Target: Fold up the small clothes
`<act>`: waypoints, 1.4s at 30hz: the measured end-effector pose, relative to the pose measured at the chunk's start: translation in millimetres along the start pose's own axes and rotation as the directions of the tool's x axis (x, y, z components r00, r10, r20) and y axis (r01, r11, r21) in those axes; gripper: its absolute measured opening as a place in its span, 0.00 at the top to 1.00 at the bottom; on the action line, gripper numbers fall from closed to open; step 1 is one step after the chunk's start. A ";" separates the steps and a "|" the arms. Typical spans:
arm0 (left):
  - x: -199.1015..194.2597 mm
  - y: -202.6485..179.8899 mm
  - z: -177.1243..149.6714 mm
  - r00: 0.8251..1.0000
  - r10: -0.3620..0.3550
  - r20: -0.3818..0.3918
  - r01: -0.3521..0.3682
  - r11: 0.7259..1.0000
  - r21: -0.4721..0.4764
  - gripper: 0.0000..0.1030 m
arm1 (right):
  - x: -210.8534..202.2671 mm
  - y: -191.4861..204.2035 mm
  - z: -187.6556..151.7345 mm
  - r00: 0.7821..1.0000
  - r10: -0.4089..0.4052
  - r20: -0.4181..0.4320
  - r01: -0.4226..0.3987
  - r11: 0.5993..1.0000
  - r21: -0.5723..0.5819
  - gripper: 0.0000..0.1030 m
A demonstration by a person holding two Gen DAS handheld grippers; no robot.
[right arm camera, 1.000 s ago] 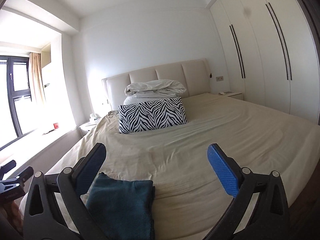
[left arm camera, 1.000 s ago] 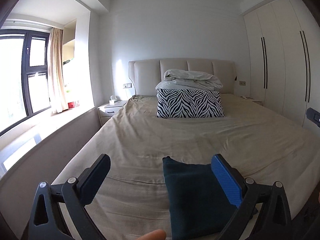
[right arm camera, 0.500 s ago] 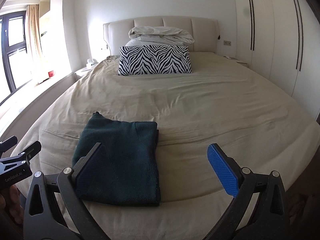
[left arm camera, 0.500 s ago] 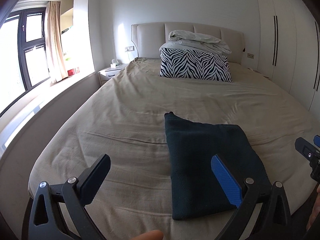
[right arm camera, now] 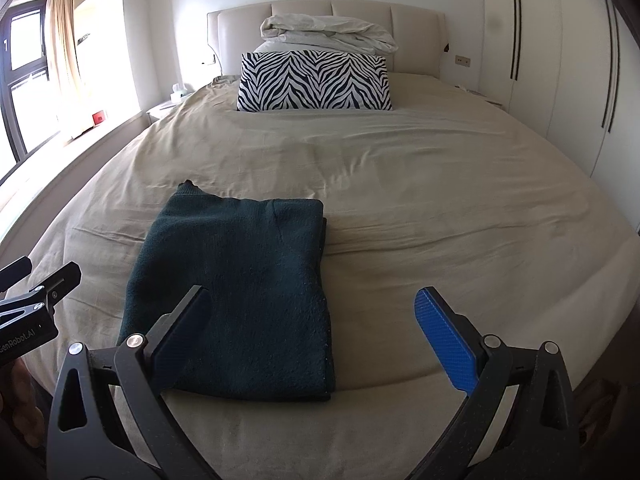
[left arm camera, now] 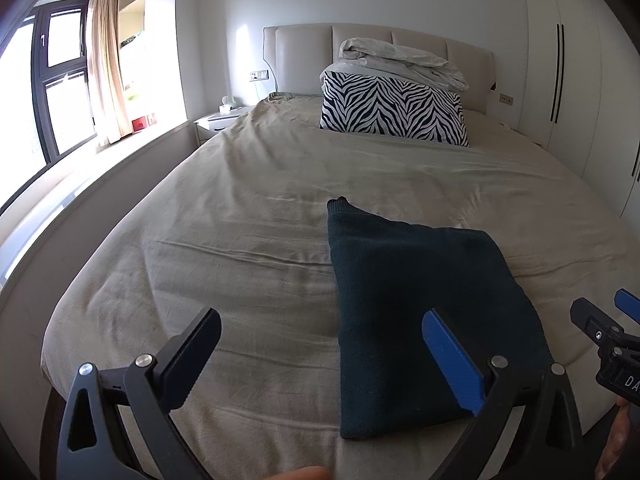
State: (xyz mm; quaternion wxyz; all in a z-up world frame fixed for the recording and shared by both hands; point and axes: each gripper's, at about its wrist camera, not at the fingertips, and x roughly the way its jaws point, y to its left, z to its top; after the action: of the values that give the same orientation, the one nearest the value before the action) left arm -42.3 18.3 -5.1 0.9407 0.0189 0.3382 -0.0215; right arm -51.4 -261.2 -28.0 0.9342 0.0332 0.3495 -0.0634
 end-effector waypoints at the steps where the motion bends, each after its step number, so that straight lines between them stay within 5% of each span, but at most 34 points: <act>1: 0.7 -0.2 -0.3 1.000 0.000 -0.002 0.000 1.000 0.000 0.00 | 0.7 -0.5 0.1 1.000 -0.001 -0.004 0.001 1.000 -0.001 0.00; 42: 15.7 5.2 -12.8 0.998 -0.015 -0.064 0.014 1.000 -0.019 0.00 | 25.6 6.0 -12.5 0.993 -0.022 -0.118 0.025 0.999 0.025 0.00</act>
State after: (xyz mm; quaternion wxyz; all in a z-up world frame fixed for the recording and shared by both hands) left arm -38.0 23.7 -24.9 0.9292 0.0084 0.3686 -0.0245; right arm -39.5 -256.4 -54.1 0.9107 0.0451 0.4034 -0.0771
